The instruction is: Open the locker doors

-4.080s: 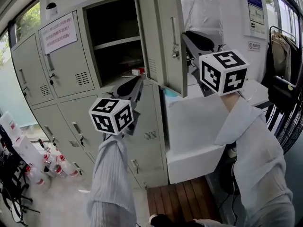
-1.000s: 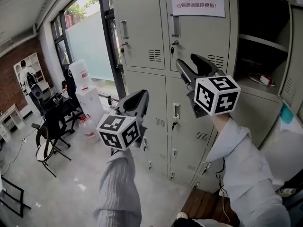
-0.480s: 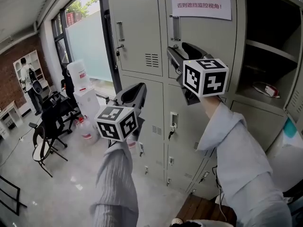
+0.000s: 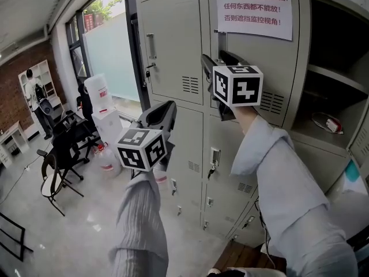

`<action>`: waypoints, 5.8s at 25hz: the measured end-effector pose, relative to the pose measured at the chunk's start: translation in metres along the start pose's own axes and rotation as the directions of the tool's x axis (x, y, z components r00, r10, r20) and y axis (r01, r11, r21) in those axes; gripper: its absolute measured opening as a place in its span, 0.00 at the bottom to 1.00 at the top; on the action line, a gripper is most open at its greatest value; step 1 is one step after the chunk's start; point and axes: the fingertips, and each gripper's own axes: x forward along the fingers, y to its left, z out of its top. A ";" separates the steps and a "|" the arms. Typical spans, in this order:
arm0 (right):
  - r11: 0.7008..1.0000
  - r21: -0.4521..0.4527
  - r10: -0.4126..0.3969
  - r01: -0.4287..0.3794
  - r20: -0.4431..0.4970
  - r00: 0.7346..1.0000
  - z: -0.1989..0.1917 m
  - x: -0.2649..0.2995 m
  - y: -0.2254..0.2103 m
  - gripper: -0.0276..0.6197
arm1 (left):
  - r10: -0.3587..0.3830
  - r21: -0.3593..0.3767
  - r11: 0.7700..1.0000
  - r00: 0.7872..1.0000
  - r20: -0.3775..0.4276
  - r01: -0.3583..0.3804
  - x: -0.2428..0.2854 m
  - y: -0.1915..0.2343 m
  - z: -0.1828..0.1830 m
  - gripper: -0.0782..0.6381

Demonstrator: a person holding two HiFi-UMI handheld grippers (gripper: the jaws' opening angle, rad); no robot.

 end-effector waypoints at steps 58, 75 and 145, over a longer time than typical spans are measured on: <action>0.979 -0.131 -0.156 0.159 0.034 0.987 0.069 -0.162 0.068 0.26 | -0.111 0.004 0.994 0.994 -0.001 0.111 -0.163 -0.065 0.005 0.13; 0.985 -0.154 -0.069 0.078 0.066 0.995 0.088 -0.225 0.053 0.26 | -0.180 -0.005 0.984 0.983 -0.029 0.180 -0.179 -0.128 0.000 0.13; 0.997 -0.016 -0.068 0.069 0.069 0.995 0.061 -0.420 -0.011 0.15 | -0.298 -0.072 0.953 0.952 -0.065 0.293 -0.166 -0.241 -0.050 0.13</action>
